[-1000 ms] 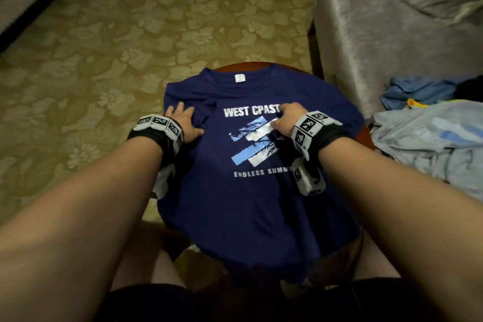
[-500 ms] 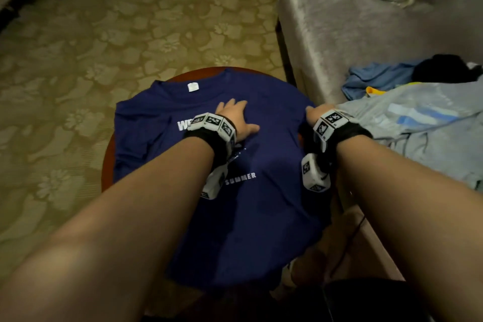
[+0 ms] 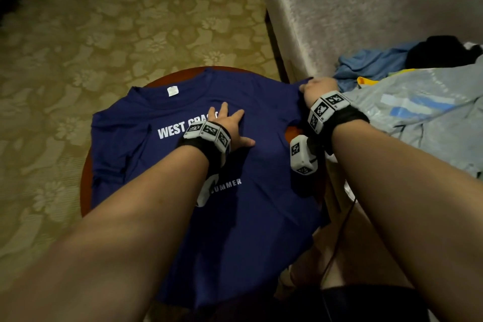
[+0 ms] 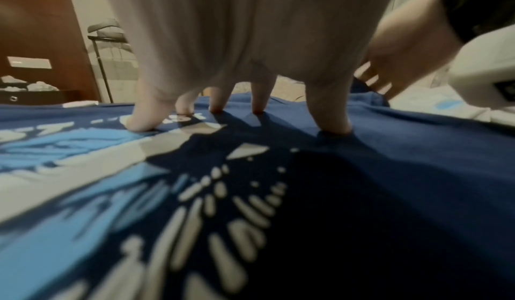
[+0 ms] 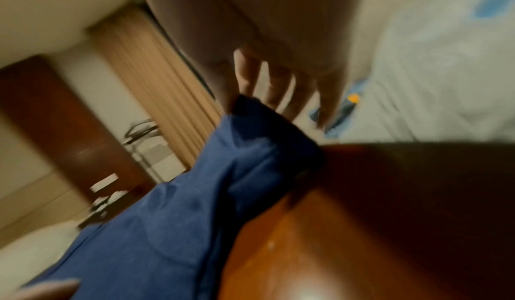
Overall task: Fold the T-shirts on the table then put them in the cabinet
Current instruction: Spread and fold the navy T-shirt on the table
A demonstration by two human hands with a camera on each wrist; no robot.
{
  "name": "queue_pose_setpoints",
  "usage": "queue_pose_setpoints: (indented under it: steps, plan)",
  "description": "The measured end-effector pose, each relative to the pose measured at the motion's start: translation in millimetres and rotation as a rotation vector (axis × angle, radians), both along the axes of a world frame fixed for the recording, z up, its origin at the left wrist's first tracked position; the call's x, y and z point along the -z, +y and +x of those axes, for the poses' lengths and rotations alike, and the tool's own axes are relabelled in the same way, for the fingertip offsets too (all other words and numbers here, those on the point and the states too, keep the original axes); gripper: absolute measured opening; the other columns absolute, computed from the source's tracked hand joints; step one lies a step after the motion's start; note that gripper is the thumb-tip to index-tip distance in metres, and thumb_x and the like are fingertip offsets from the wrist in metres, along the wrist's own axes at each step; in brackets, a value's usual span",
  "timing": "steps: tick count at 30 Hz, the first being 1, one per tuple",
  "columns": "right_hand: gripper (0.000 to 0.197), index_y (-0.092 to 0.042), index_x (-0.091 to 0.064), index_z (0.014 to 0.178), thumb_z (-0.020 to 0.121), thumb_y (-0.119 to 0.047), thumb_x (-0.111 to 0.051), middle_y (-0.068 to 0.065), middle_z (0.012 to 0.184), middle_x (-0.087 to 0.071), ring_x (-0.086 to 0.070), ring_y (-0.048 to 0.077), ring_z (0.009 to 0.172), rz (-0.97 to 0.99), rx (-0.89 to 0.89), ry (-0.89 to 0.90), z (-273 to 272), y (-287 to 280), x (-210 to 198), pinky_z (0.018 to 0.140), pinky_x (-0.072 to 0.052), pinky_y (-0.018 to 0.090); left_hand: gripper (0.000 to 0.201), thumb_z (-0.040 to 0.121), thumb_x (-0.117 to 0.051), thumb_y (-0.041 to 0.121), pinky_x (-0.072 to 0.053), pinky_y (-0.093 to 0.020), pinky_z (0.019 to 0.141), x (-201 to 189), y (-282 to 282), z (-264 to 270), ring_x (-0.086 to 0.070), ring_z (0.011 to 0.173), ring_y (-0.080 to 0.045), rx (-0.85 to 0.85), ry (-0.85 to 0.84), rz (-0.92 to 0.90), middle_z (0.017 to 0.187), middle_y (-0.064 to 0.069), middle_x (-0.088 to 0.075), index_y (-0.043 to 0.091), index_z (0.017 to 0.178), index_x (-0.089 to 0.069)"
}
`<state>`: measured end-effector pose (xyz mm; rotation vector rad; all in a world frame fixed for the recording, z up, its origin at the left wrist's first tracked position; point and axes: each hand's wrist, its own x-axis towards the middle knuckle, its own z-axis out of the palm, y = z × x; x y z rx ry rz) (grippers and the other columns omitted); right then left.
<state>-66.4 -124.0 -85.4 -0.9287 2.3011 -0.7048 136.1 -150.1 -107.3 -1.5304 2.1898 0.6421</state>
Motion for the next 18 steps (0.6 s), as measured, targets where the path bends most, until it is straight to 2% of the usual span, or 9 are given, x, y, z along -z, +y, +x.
queue_pose_setpoints:
  steps: [3,6,9,11,13,14,16,17,18]
  plan:
    - [0.015,-0.013,-0.07,0.097,0.089,-0.018,-0.058,0.001,0.082,-0.059,-0.055,0.016,0.077,-0.237,0.066,-0.003,5.8,-3.5,-5.4,0.07,-0.04,0.027,0.099,0.077,-0.065,0.061,-0.009,-0.049,0.119,-0.2,-0.8,0.9,0.008,0.146,-0.036,-0.008,0.009,0.006,0.16,-0.004,0.009,0.033,0.152,-0.008]
    - [0.013,-0.014,-0.072,0.095,0.088,-0.019,-0.061,-0.001,0.081,-0.059,-0.054,0.013,0.077,-0.303,-0.025,-0.027,25.5,-8.3,-12.5,0.07,-0.04,0.021,0.088,0.083,-0.067,0.047,-0.015,-0.045,0.118,-6.2,-5.6,5.8,-0.005,0.147,-0.032,-0.073,0.114,0.011,0.161,-0.004,-0.005,0.027,0.152,-0.016]
    - [0.014,-0.006,-0.069,0.099,0.091,-0.012,-0.06,0.006,0.078,-0.065,-0.062,0.012,0.057,-0.252,-0.215,-0.376,57.6,-4.8,-28.9,0.056,-0.05,0.022,0.061,0.091,-0.053,0.019,-0.034,-0.034,0.11,-10.2,-19.1,16.6,-0.041,0.133,-0.028,-0.396,0.463,0.005,0.149,-0.01,-0.04,0.016,0.148,-0.031]
    - [0.011,-0.008,-0.063,0.092,0.095,-0.012,-0.054,0.007,0.075,-0.064,-0.061,0.015,0.05,-0.154,-0.285,-0.555,69.6,-2.4,-36.5,0.049,-0.048,0.022,0.056,0.093,-0.043,0.018,-0.038,-0.035,0.107,-17.1,-23.7,23.5,-0.047,0.127,-0.029,-0.621,0.629,0.006,0.144,-0.01,-0.045,0.016,0.148,-0.031]
    - [0.021,-0.011,-0.06,0.075,0.094,-0.007,-0.052,0.009,0.068,-0.06,-0.058,0.016,0.044,-0.19,-0.176,-0.531,65.0,-4.9,-31.5,0.045,-0.047,0.022,0.061,0.094,-0.042,0.028,-0.037,-0.037,0.108,-20.2,-25.4,28.4,-0.046,0.128,-0.029,-0.733,0.711,0.047,0.145,-0.008,-0.043,0.021,0.151,-0.022]
    - [0.025,-0.014,-0.06,0.069,0.09,-0.005,-0.052,0.01,0.066,-0.06,-0.06,0.019,0.046,-0.211,-0.115,-0.438,58.5,-6.2,-26.1,0.047,-0.05,0.025,0.062,0.095,-0.043,0.032,-0.037,-0.037,0.108,-20.4,-25.0,29.4,-0.047,0.128,-0.028,-0.725,0.749,0.054,0.145,-0.008,-0.043,0.022,0.152,-0.02]
    - [0.024,-0.02,-0.061,0.059,0.08,-0.011,-0.053,0.01,0.071,-0.064,-0.067,0.032,0.067,-0.151,-0.097,-0.195,46.4,-6.7,-13.0,0.066,-0.056,0.039,0.06,0.097,-0.048,0.03,-0.039,-0.028,0.103,-18.4,-22.6,29.3,-0.049,0.126,-0.025,-0.626,0.748,0.054,0.143,-0.006,-0.046,0.023,0.151,-0.022]
    - [0.023,-0.021,-0.061,0.056,0.076,-0.013,-0.053,0.009,0.073,-0.065,-0.067,0.034,0.075,-0.088,-0.124,-0.116,43.0,-6.1,-4.9,0.072,-0.055,0.042,0.059,0.097,-0.051,0.026,-0.04,-0.024,0.099,-15.9,-22.1,27.7,-0.05,0.125,-0.023,-0.578,0.729,0.045,0.141,-0.005,-0.048,0.024,0.15,-0.026]
    - [0.023,-0.021,-0.061,0.057,0.077,-0.011,-0.054,0.009,0.074,-0.065,-0.066,0.032,0.076,-0.019,-0.166,-0.086,43.1,-3.5,-1.2,0.072,-0.055,0.038,0.056,0.096,-0.052,0.023,-0.039,-0.022,0.097,-13.5,-21.9,24.9,-0.05,0.125,-0.02,-0.528,0.711,0.023,0.141,-0.004,-0.048,0.023,0.148,-0.032]
